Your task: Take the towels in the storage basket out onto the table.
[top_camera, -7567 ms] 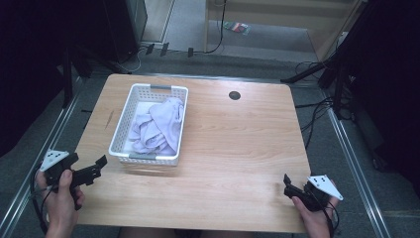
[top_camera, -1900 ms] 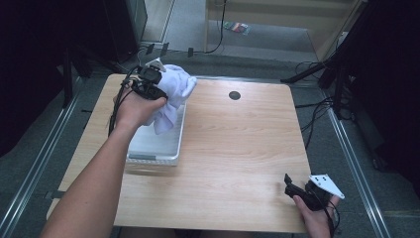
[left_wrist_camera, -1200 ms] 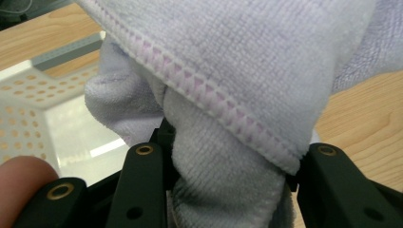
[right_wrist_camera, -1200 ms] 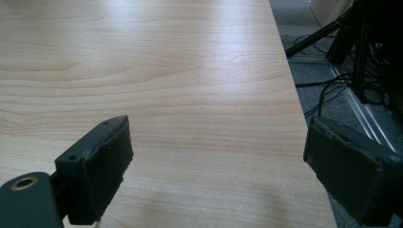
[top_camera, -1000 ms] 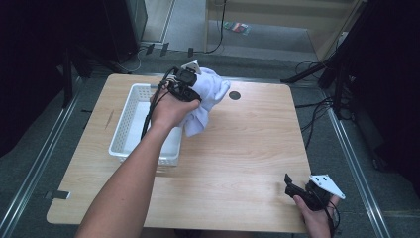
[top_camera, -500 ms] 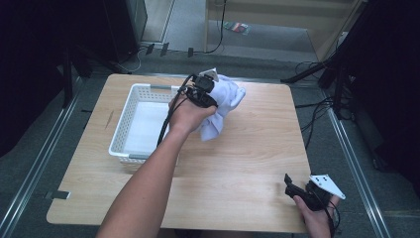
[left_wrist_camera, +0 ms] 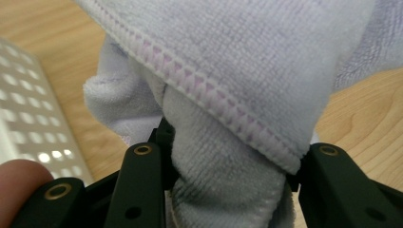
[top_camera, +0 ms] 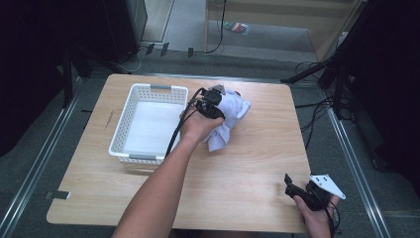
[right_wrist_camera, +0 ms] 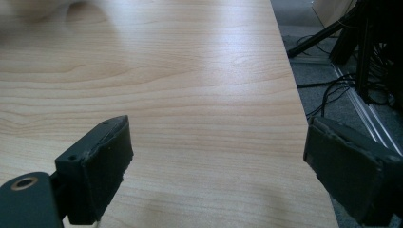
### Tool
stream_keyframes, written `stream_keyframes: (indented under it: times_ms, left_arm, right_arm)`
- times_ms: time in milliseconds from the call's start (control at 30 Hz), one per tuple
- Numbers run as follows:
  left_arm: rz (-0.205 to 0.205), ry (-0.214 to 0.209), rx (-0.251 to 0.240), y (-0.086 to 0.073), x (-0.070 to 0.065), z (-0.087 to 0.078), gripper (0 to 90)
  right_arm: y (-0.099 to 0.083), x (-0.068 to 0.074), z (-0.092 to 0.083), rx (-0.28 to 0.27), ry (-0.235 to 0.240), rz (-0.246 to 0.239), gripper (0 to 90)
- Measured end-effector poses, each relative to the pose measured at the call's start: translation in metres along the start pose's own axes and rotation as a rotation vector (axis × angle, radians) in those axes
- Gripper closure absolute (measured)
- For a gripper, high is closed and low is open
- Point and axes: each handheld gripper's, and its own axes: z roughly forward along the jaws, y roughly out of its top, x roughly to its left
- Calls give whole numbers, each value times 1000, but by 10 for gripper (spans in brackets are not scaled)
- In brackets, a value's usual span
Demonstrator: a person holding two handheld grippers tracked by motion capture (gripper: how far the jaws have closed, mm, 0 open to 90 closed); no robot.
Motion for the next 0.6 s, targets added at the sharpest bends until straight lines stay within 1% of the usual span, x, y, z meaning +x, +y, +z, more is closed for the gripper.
stream_keyframes:
  times_ms: [33, 133, 200, 233, 300, 333, 367, 400, 433, 467, 500, 533, 567, 600]
  left_arm:
    - [-2, -6, 4, -1, 0, 4, 573]
    - [-30, -30, -1, -6, 1, 14, 569]
    - [-38, -60, 8, -11, 2, 21, 565]
    - [-38, -70, 11, -13, 3, 25, 557]
    - [-46, -92, 18, -17, 4, 32, 512]
    - [-60, -98, 11, -19, 5, 34, 483]
    - [-72, -99, 5, -20, 6, 34, 432]
    - [-91, -105, 3, -20, 6, 34, 349]
    - [-100, -123, 7, -20, 7, 34, 270]
    - [-94, -141, 9, -19, 7, 33, 188]
    - [-90, -135, 2, -19, 6, 31, 144]
    - [-85, -122, -10, -19, 6, 29, 113]
    - [-89, -122, -13, -18, 7, 26, 88]
    - [-87, -133, -10, -18, 8, 23, 65]
  right_arm:
    - [0, 0, 0, 0, 0, 0, 90]
    - [0, 0, 0, 1, 0, 0, 90]
    - [0, 0, 0, 0, 1, 1, 90]
    - [0, 0, 0, 1, 1, 0, 90]
    - [0, 0, 0, 2, 1, 1, 90]
    - [0, 0, 0, 1, 0, 1, 90]
    - [0, 0, 0, 1, 0, 0, 90]
    - [0, 0, 0, 1, 0, 0, 90]
    - [0, 0, 0, 1, 0, 0, 90]
    - [0, 0, 0, 2, 0, -1, 90]
    - [0, 0, 0, 1, 0, -2, 90]
    - [0, 0, 0, 1, 1, -3, 90]
    - [0, 0, 0, 1, 1, -2, 90]
    - [0, 0, 0, 2, 1, -1, 90]
